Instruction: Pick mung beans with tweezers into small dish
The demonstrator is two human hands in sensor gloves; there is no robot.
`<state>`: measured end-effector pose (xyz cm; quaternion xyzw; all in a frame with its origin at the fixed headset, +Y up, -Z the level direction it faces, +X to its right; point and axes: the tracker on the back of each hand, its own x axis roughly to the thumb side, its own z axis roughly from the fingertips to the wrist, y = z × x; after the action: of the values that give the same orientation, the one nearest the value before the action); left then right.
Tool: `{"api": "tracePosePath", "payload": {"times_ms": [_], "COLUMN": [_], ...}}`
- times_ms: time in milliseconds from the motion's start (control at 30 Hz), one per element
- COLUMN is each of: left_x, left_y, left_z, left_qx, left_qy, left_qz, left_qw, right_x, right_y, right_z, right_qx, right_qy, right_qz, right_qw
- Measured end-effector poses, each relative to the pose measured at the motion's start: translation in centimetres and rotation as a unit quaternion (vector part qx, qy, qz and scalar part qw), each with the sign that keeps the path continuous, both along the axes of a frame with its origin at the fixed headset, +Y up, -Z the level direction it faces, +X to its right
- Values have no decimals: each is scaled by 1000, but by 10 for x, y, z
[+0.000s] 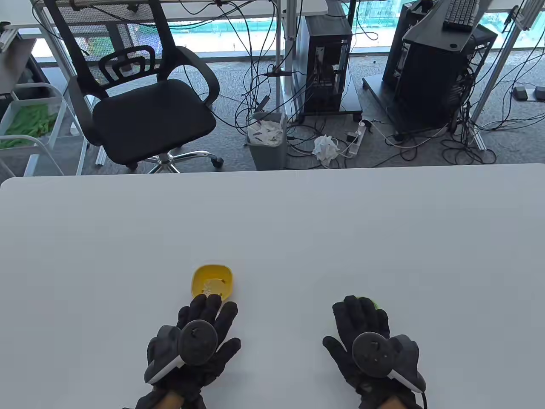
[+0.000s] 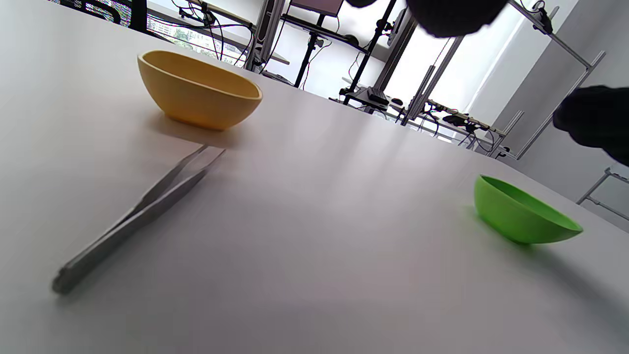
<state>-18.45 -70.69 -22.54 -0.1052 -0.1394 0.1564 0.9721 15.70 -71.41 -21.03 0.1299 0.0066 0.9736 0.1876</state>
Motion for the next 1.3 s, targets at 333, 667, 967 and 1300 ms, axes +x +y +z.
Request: {"api": "tracePosePath", "payload": {"times_ms": [333,667,967,1300], "left_x": [-1,-3,-25,-6], "left_y": [1,1,-18,-49], "left_z": [0,-1,-19,-41], "left_qx": [-5,-7,-79,-99], "left_qy": [6,13,169,184], "left_qz": [1,-5,-125,-209], "left_qw": [1000,1000,974,955], "right_x": [0,0,1,1], "right_y": [0,-3,-2,-3], "right_z": [1,1,2,3], "right_qx": [-2,-14,-20,-37], "right_qy": [1,3,0,0], "right_qz": [-2,-4,-21,-35], "right_qw": [1000,1000,1000,999]}}
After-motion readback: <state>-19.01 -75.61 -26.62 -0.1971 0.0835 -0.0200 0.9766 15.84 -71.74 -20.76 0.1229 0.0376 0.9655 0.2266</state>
